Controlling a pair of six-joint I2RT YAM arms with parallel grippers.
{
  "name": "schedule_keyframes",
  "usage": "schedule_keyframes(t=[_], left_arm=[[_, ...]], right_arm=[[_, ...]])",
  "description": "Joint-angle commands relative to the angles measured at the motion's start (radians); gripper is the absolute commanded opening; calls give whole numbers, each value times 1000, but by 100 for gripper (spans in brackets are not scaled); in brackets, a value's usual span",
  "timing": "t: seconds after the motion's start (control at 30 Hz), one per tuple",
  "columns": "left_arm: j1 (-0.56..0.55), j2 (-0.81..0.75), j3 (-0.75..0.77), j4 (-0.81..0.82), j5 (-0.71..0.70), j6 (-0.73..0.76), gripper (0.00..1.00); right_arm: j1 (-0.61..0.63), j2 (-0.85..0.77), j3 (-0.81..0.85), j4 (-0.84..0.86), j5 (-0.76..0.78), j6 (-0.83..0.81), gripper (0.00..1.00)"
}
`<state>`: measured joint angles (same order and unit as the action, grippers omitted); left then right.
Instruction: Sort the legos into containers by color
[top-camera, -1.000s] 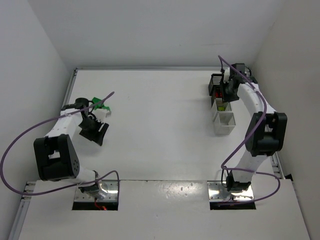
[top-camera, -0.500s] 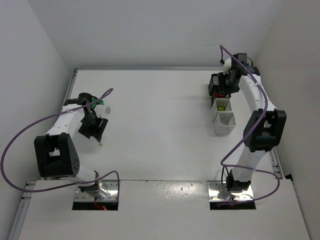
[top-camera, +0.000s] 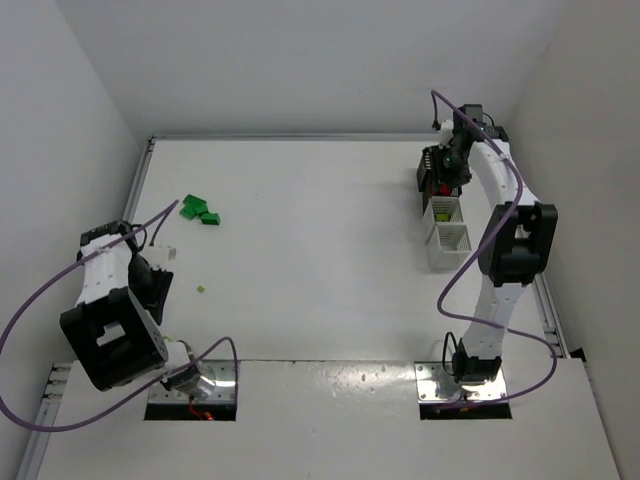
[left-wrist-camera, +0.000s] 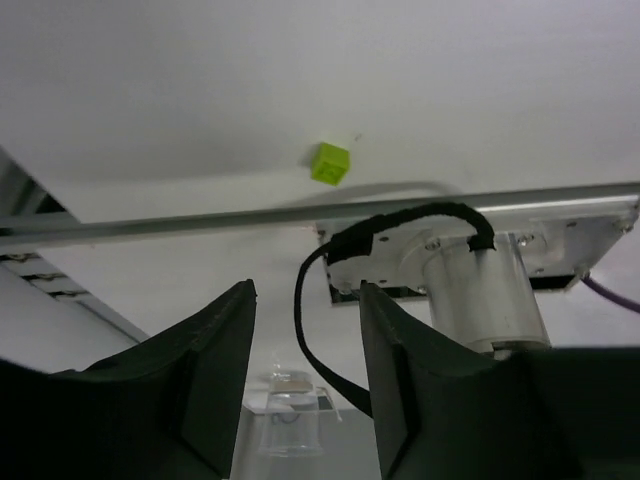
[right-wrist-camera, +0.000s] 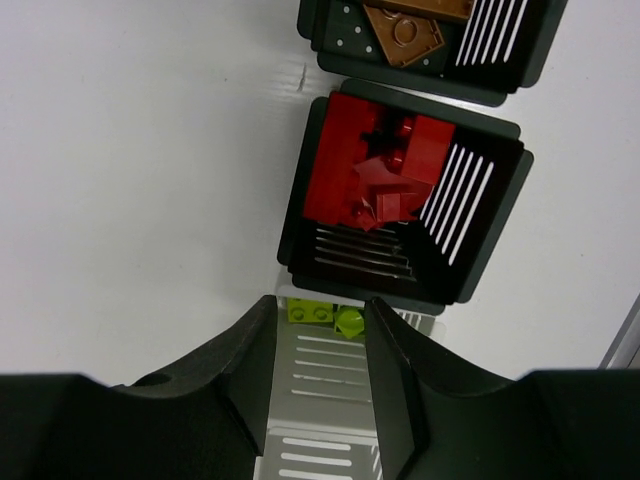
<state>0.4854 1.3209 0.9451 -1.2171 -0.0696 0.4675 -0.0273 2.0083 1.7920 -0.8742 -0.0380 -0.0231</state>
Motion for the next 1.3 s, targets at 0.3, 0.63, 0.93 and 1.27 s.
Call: schedule_keyframes(t=[0.3, 0.63, 0.93, 1.27], left_arm=[[59, 66, -124, 31, -13, 141, 43], [59, 161, -161, 146, 11, 212, 51], [28, 182, -238, 247, 2, 269, 48], [-24, 239, -266, 310, -9, 280, 48]], right_arm=[[24, 27, 83, -14, -13, 12, 41], [24, 27, 83, -14, -13, 12, 41], [24, 27, 93, -37, -3, 12, 41], [33, 27, 104, -51, -3, 12, 41]])
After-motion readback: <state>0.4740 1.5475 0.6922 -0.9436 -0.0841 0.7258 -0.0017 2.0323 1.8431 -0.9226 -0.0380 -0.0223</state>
